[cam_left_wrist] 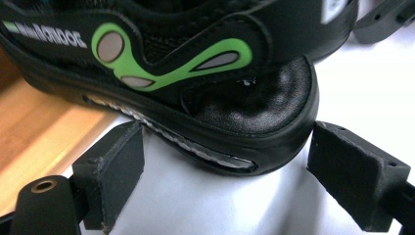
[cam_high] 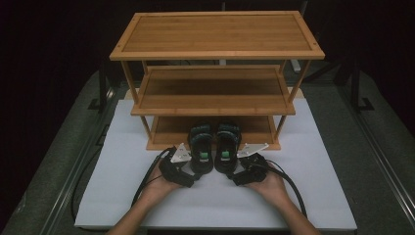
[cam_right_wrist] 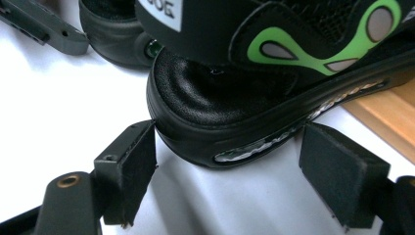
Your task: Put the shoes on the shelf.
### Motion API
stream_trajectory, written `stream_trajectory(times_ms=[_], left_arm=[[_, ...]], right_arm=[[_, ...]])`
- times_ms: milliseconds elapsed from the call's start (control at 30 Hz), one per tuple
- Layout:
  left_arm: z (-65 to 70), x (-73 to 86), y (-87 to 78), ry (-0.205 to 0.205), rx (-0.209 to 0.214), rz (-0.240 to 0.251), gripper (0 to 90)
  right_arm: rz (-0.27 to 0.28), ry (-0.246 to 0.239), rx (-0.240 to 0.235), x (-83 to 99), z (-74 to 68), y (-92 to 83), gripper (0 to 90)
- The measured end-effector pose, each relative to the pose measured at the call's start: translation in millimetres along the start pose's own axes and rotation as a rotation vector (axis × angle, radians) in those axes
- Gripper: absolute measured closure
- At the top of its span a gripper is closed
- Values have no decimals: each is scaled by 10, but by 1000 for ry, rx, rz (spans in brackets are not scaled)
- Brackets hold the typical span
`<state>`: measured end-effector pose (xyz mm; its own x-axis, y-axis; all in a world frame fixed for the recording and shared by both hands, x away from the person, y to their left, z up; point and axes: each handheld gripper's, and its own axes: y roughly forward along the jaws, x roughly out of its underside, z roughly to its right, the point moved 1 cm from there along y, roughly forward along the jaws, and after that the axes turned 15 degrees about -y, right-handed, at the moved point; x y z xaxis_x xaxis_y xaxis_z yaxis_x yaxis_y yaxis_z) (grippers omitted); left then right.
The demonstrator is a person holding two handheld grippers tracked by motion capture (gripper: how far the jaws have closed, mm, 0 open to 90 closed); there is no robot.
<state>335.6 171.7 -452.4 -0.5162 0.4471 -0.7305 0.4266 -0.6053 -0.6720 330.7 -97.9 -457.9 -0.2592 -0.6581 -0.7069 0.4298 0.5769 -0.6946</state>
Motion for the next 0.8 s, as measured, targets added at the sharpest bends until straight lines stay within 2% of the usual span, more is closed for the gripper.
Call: stream_trajectory(times_ms=[67,133,167,200,233,300,367,533,600,800], left_arm=[[-23,-41,-28,-7,1,8,137],[-72,-88,-54,-13,-21,27,146],[-107,-109,-62,-24,-23,36,149],[-147,-127,-71,-43,-10,53,152],[-167,-142,-70,-68,5,69,152],[-204,-180,-55,-50,-12,49,152],[-236,-203,-21,-71,5,53,152],[-279,-289,30,-59,2,46,152],[-298,-331,57,-43,-12,49,152],[-361,-415,141,-52,-30,53,155]], right_arm=[[22,3,9,-12,18,-37,248],[65,6,6,-39,62,-98,275],[75,11,14,-55,72,-109,298],[78,5,29,-64,88,-113,307],[90,12,24,-72,112,-109,310],[106,20,26,-95,155,-92,315],[79,12,46,-121,179,-46,311],[85,11,53,-171,269,11,311],[87,13,64,-185,294,42,313],[87,31,86,-215,424,87,328]])
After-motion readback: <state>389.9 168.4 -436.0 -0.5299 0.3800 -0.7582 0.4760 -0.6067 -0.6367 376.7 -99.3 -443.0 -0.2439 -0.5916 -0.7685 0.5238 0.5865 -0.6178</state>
